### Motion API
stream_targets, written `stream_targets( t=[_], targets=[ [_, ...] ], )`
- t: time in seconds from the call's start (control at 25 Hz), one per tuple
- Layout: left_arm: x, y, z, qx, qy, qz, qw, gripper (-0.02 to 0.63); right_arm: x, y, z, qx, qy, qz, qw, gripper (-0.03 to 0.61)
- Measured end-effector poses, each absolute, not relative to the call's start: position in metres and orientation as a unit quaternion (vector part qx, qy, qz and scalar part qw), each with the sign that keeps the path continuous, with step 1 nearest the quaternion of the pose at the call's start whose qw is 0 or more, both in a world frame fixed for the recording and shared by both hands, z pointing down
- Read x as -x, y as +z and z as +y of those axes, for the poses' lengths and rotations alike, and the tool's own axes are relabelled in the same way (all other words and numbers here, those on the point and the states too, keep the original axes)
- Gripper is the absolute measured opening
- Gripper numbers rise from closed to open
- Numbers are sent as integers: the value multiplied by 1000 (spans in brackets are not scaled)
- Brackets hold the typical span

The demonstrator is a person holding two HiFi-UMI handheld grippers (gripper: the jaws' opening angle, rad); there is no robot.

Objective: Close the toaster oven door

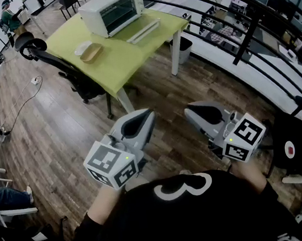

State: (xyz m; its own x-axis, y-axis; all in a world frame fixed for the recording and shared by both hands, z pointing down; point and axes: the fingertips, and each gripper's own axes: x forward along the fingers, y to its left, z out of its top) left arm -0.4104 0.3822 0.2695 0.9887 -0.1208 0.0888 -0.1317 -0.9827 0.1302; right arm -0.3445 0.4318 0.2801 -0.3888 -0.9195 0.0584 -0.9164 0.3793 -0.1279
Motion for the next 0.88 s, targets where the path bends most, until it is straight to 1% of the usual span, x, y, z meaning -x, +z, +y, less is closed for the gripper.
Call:
stream_targets(
  t=[0.2, 0.48, 0.88],
  targets=[
    [400, 272, 392, -995, 47, -55, 67, 11, 340, 279, 438, 546, -71, 834, 22, 0],
    [364, 271, 404, -996, 50, -42, 62, 11, 312, 286, 450, 544, -81, 835, 7, 0],
    [284, 281, 429, -997, 49, -33, 56, 11, 230, 299, 482, 567, -80, 820, -8, 0]
  ],
)
